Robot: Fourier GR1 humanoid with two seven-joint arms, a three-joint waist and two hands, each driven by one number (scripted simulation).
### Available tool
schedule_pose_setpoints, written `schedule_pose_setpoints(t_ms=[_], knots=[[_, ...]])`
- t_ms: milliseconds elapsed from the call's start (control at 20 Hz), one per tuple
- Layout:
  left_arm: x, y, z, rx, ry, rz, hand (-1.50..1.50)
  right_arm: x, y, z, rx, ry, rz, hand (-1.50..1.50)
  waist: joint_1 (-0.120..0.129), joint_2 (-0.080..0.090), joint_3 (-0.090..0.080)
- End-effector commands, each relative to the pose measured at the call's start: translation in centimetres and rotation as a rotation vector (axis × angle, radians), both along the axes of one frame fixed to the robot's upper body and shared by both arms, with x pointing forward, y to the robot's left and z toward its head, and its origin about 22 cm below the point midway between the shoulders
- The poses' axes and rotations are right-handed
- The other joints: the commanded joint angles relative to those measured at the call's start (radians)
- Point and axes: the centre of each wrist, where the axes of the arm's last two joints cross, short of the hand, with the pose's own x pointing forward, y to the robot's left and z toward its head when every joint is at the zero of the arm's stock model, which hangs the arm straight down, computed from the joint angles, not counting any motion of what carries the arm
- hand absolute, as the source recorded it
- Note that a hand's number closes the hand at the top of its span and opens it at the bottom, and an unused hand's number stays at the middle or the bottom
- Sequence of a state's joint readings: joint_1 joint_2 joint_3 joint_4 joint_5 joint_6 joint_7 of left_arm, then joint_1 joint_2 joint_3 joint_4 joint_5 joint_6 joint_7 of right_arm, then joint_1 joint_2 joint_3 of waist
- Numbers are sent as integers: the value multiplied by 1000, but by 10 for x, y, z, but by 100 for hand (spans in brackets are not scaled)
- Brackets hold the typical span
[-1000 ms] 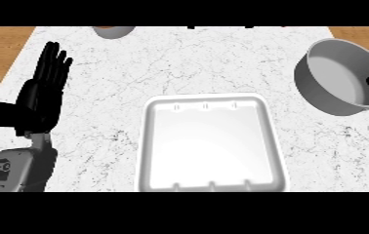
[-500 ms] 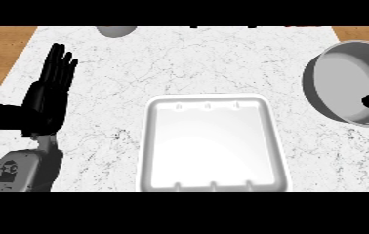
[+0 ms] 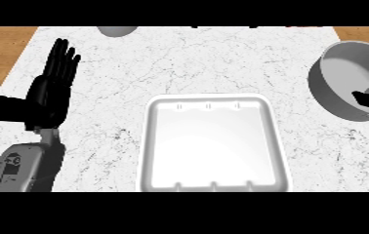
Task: Pick the cupcake from the tray and place it in the pot
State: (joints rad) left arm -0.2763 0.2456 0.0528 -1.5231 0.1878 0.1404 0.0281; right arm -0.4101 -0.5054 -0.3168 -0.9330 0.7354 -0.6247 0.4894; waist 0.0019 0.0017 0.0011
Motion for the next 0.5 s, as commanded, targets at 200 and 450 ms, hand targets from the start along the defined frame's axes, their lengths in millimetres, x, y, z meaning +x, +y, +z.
schedule_pose_setpoints(t_ms=[200,450], knots=[[2,-11,10,-12,15,16,0,-10,-5,24,95,-330,-65,-150,-10,-6,0],[6,-10,17,-5,-1,25,0,-48,-15,16,94,-484,-111,-150,-17,-5,0]])
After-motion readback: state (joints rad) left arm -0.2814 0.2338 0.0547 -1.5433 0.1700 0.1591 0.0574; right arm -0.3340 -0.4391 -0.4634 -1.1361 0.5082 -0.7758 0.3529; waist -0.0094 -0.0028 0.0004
